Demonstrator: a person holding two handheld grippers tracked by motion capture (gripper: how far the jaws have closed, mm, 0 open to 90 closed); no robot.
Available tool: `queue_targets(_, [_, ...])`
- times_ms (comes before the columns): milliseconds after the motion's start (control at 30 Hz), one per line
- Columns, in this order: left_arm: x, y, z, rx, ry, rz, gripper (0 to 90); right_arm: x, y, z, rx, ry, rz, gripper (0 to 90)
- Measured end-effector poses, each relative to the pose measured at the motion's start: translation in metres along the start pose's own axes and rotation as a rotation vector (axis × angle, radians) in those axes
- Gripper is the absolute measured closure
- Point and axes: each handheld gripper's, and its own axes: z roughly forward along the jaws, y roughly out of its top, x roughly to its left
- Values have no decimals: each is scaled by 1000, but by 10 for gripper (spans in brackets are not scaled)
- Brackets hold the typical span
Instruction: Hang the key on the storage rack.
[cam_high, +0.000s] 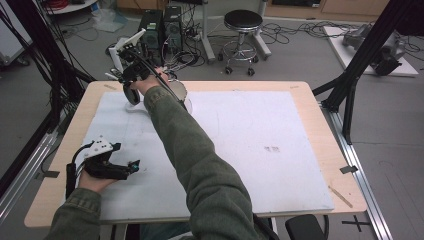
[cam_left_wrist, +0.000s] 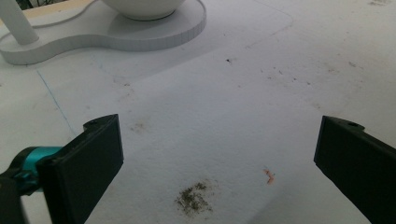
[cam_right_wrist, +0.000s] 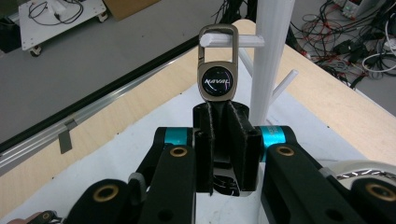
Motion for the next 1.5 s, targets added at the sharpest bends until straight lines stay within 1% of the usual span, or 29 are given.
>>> queue_targets(33, [0, 0, 0, 0, 0, 0, 18, 0, 0, 0, 3, 4, -2, 791])
queue_targets(67, [0, 0, 0, 1, -1, 0, 18, 0, 0, 0, 1, 20, -1, 739])
queue_targets(100, [0, 0, 0, -2, 2, -1, 18, 0, 0, 0, 1, 20, -1, 739])
queue_targets(133, [0, 0, 0, -2, 1, 0, 18, 0, -1, 0, 5, 36, -2, 731])
queue_targets(167, [0, 0, 0, -1, 1, 0, 18, 0, -1, -1, 4, 39, -8, 717])
queue_targets(200, [0, 0, 0, -3, 2, 0, 18, 1, -1, -2, 6, 33, -10, 691])
queue_targets(267, [0, 0, 0, 0, 0, 0, 18, 0, -3, -4, 3, 41, -3, 666])
queue_targets(333, [0, 0, 0, 0, -1, 2, 18, -1, -4, -6, 2, 30, 2, 614])
queue_targets(433, [-1, 0, 0, 1, -2, -2, 18, -4, -7, -8, -5, 14, 28, 540])
queue_targets(533, [-1, 0, 0, 2, -3, -3, 18, -8, -11, -11, -10, 7, 51, 432])
queue_targets(567, [0, 0, 0, 2, -4, -2, 18, -10, -13, -11, -4, 17, 60, 352])
queue_targets(600, [-1, 0, 0, 1, -3, -4, 18, -12, -15, -10, 20, 34, 73, 282])
queue_targets(633, [-1, 0, 1, 2, -1, -1, 18, -14, -17, -9, 45, 32, 79, 233])
queue_targets(667, [0, 0, 1, 3, -1, 1, 18, -15, -19, -9, 60, 17, 74, 183])
queue_targets(700, [0, 0, 1, 5, -2, 3, 18, -16, -22, -9, 65, 11, 70, 158])
queue_targets(733, [-1, 0, 0, 5, 0, 4, 18, -18, -25, -10, 67, 20, 73, 115])
queue_targets(833, [-1, 0, 0, 7, 1, 5, 18, -24, -33, -12, 70, 44, 76, 88])
queue_targets(867, [-1, 0, 0, 7, 3, 5, 18, -26, -36, -13, 77, 52, 78, 32])
queue_targets(900, [-1, 0, 0, 8, 3, 6, 18, -27, -38, -13, 87, 54, 72, 6])
queue_targets(967, [-1, 0, 0, 10, -1, 1, 18, -28, -42, -14, 107, 46, 51, 6])
queue_targets(1000, [-1, 0, 1, 12, 1, 5, 18, -27, -45, -15, 110, 34, 25, 6])
queue_targets(1067, [-2, 0, 0, 11, 2, 7, 18, -26, -49, -18, 100, 12, -5, 6])
queue_targets(1167, [-2, 0, 0, 10, 4, 10, 18, -27, -54, -24, 68, 6, 1, 5])
queue_targets(1233, [-2, 0, 0, 10, 4, 10, 18, -27, -57, -27, 63, -13, -3, 6])
queue_targets(1267, [-2, 0, 0, 10, 4, 10, 17, -27, -59, -29, 60, -14, -4, 6])
queue_targets(1400, [-2, 0, 0, 10, 2, 10, 18, -27, -69, -37, 46, -1, -21, 6])
queue_targets(1433, [-2, 0, 0, 11, 2, 11, 18, -26, -72, -39, 46, -8, -22, 6])
queue_targets(1500, [-2, 0, 0, 11, 4, 12, 18, -27, -78, -43, 50, -6, -20, 6])
